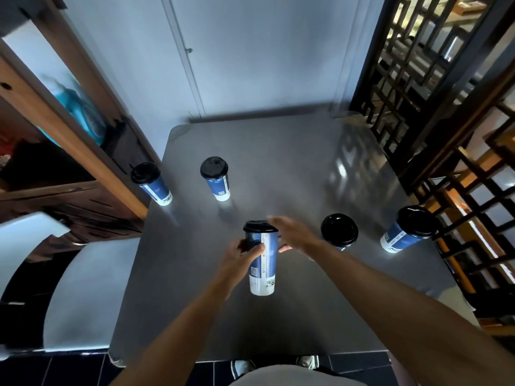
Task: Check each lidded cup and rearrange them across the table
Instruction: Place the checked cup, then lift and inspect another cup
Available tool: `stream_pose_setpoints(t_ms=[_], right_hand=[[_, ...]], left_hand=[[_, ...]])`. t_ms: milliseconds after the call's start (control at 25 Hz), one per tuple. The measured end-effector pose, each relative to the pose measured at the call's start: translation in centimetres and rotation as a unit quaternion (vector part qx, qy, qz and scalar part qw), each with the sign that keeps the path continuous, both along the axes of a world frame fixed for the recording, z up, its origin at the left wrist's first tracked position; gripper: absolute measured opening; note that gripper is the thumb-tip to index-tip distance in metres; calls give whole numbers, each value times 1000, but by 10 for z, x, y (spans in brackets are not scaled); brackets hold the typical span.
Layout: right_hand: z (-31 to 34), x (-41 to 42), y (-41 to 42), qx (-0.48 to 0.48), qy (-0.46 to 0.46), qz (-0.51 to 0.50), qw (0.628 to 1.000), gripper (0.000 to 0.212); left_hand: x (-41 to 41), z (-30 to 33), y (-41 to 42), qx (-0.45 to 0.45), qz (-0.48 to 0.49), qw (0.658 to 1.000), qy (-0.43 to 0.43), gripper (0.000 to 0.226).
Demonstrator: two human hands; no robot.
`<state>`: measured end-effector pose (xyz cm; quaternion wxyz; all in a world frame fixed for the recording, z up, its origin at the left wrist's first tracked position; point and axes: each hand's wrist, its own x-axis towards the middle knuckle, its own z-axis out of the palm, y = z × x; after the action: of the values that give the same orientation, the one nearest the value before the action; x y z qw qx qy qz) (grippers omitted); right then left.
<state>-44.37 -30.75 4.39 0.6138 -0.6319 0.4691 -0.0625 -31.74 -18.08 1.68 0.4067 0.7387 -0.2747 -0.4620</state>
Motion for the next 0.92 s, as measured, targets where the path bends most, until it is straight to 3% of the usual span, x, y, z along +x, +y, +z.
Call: stream_pose_setpoints(t_ms=[200, 320, 480, 680, 800, 920], right_hand=[[1, 14, 3, -39, -47, 6, 998, 44], [-1, 15, 7, -51, -31, 10, 998, 34], [-7, 14, 8, 16, -17, 20, 1000, 47], [-11, 13, 9, 69, -8, 11, 998, 38], [-11, 14, 10, 114, 13, -12, 993, 47], [-11, 13, 12, 136, 37, -26, 990, 53]], left_hand=[[-6, 5, -1, -1, 56, 988, 142, 42], [-4, 2, 0, -10, 64, 979, 195, 65], [-5, -2, 5, -13, 77, 971, 225, 52], [-6, -8, 8, 1, 110, 954, 280, 60], [-5, -12, 2, -1, 118, 935, 335, 69], [-1, -16, -5, 3, 122, 912, 392, 64]])
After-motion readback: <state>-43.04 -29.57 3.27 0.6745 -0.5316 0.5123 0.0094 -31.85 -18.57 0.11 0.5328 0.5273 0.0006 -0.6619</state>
